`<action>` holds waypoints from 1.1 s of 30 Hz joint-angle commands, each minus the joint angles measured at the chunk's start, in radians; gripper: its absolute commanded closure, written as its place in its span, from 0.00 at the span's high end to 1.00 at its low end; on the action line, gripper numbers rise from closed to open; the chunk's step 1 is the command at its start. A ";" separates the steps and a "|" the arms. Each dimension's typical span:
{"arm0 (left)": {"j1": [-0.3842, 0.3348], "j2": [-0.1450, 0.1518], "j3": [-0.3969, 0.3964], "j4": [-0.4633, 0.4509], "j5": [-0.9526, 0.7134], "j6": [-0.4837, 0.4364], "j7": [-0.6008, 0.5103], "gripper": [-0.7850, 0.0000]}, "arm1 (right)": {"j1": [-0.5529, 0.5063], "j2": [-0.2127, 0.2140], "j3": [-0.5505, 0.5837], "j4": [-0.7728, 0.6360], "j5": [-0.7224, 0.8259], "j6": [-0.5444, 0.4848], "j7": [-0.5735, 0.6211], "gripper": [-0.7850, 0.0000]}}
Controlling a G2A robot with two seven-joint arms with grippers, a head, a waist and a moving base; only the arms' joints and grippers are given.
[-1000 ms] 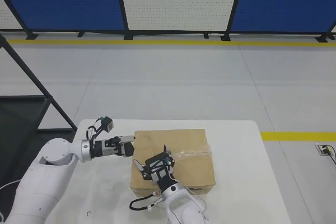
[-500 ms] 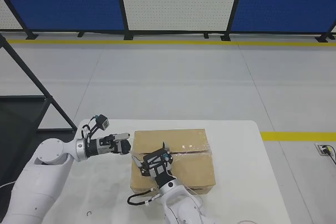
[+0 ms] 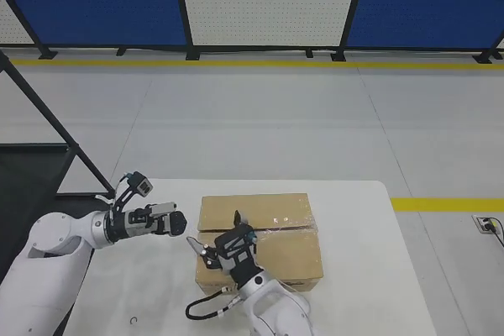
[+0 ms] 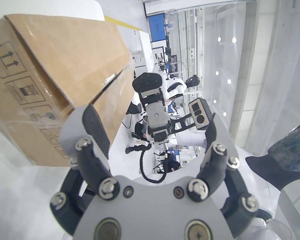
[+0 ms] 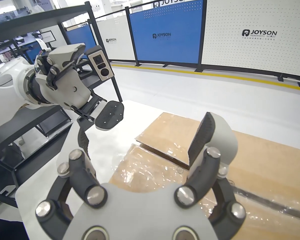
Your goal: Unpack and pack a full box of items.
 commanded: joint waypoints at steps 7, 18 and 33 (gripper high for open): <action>0.087 0.047 -0.077 -0.146 0.134 0.210 -0.028 1.00 | -0.128 0.021 0.087 -0.165 -0.052 0.001 -0.053 1.00; 0.093 0.057 -0.084 -0.167 0.197 0.259 -0.042 1.00 | -0.155 0.026 0.111 -0.187 -0.054 0.002 -0.052 1.00; 0.140 0.055 -0.010 -0.226 0.293 0.244 0.106 1.00 | -0.221 0.026 0.174 -0.193 0.007 0.012 -0.112 1.00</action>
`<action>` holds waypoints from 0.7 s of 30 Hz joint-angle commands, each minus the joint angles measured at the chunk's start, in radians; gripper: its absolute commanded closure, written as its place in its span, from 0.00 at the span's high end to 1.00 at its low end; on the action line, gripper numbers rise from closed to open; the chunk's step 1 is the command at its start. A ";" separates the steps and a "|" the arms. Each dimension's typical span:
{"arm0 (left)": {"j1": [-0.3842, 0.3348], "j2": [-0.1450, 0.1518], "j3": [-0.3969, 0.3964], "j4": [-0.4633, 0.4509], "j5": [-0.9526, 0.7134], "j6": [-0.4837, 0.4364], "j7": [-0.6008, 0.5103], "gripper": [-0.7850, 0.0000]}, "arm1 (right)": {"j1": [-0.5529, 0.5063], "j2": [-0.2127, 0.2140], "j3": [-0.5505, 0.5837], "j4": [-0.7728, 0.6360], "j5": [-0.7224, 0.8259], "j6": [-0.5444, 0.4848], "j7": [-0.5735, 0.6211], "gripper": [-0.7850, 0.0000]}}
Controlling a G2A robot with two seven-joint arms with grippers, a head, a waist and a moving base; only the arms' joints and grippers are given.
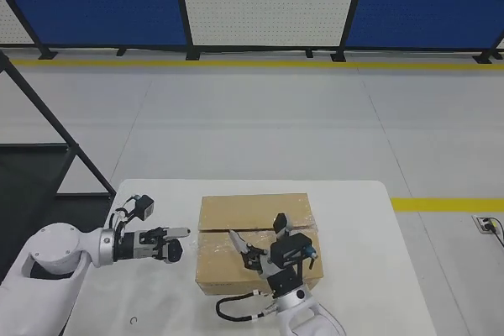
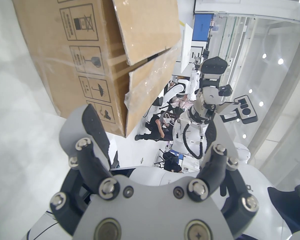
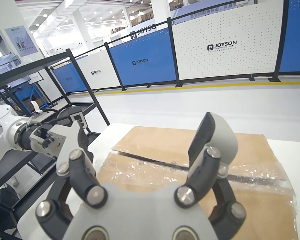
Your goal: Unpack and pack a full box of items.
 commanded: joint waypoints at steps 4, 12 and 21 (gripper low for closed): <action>-0.016 -0.004 0.039 0.012 0.042 -0.020 0.026 0.94 | -0.005 -0.001 0.015 0.004 0.019 -0.005 -0.012 1.00; -0.038 -0.007 0.063 0.030 0.033 -0.039 0.030 0.44 | 0.000 -0.005 0.023 0.017 0.032 -0.013 -0.007 1.00; -0.061 -0.009 0.090 0.057 0.038 -0.040 0.030 0.30 | 0.004 -0.009 0.031 0.028 0.043 -0.014 -0.011 1.00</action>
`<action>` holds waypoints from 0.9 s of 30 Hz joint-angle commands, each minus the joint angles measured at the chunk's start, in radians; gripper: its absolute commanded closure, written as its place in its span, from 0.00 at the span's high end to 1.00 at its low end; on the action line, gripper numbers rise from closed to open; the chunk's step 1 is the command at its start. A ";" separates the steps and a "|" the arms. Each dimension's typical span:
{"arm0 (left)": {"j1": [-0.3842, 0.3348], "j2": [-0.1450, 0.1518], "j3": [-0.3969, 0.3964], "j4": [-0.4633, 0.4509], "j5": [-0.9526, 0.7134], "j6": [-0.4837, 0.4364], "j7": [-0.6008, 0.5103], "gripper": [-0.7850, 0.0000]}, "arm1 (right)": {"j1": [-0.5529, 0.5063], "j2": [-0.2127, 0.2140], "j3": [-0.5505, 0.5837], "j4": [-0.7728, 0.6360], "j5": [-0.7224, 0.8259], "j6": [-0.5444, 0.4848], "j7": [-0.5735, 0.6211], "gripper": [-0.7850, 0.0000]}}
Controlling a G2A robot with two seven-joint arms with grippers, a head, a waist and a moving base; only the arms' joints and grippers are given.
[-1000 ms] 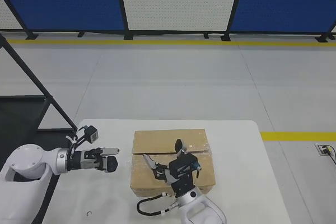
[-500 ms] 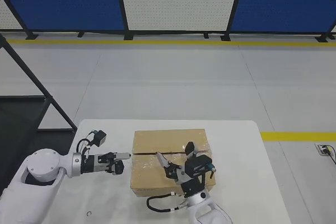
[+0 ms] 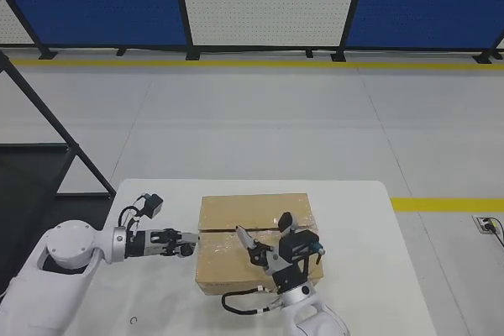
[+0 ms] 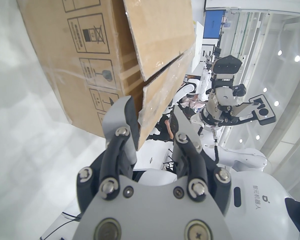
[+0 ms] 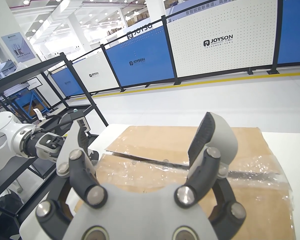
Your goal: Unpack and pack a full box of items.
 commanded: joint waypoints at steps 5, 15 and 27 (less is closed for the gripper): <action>-0.017 -0.001 0.013 0.013 0.000 -0.001 -0.004 0.02 | -0.004 -0.002 0.004 -0.002 -0.001 -0.002 -0.001 1.00; -0.026 0.006 -0.004 -0.022 -0.043 -0.001 -0.039 0.00 | -0.017 0.002 0.035 -0.015 0.051 -0.088 0.001 1.00; -0.088 0.009 -0.006 -0.047 -0.068 0.000 -0.057 0.00 | -0.108 0.034 0.155 -0.060 0.169 -0.376 0.004 1.00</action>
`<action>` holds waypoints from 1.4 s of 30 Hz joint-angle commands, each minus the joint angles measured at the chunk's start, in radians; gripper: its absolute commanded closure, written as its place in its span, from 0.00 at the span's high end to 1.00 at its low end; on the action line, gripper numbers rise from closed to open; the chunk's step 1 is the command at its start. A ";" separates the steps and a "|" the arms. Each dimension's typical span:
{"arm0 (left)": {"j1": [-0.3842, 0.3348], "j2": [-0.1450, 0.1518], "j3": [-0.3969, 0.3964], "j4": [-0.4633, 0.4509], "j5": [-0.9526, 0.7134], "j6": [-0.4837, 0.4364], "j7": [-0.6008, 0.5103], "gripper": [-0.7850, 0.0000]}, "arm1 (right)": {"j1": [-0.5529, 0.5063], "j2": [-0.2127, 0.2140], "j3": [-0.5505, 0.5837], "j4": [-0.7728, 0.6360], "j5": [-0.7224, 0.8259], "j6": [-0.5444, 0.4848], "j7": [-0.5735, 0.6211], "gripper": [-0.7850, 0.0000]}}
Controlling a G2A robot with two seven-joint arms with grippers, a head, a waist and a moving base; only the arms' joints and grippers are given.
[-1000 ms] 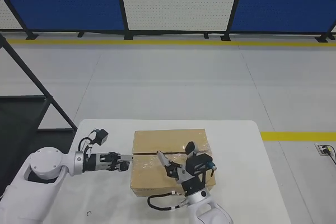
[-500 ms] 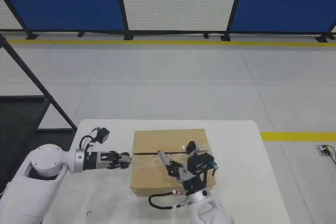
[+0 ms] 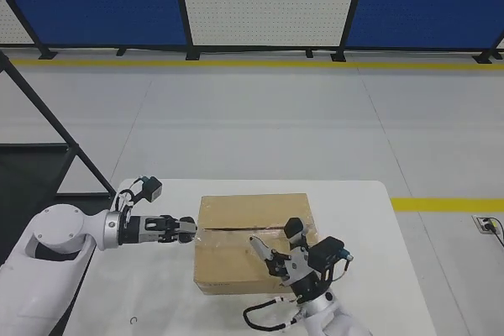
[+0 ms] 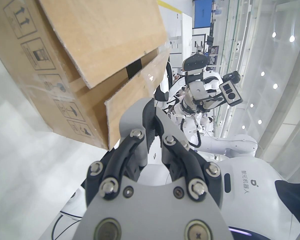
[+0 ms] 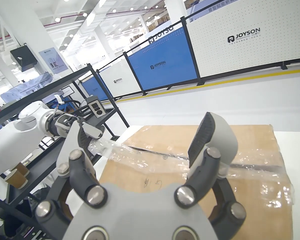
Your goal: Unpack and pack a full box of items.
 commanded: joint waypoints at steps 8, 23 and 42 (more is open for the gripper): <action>-0.067 -0.009 0.044 0.025 -0.003 -0.008 -0.001 0.00 | -0.011 0.025 0.028 0.014 0.008 -0.207 0.146 1.00; -0.121 -0.022 0.097 0.056 -0.029 -0.026 0.006 0.00 | 0.080 0.030 -0.014 0.105 0.076 -0.186 0.346 1.00; -0.179 -0.037 0.139 0.073 -0.064 -0.049 0.039 0.00 | 0.063 0.051 -0.014 0.095 0.061 -0.199 0.378 1.00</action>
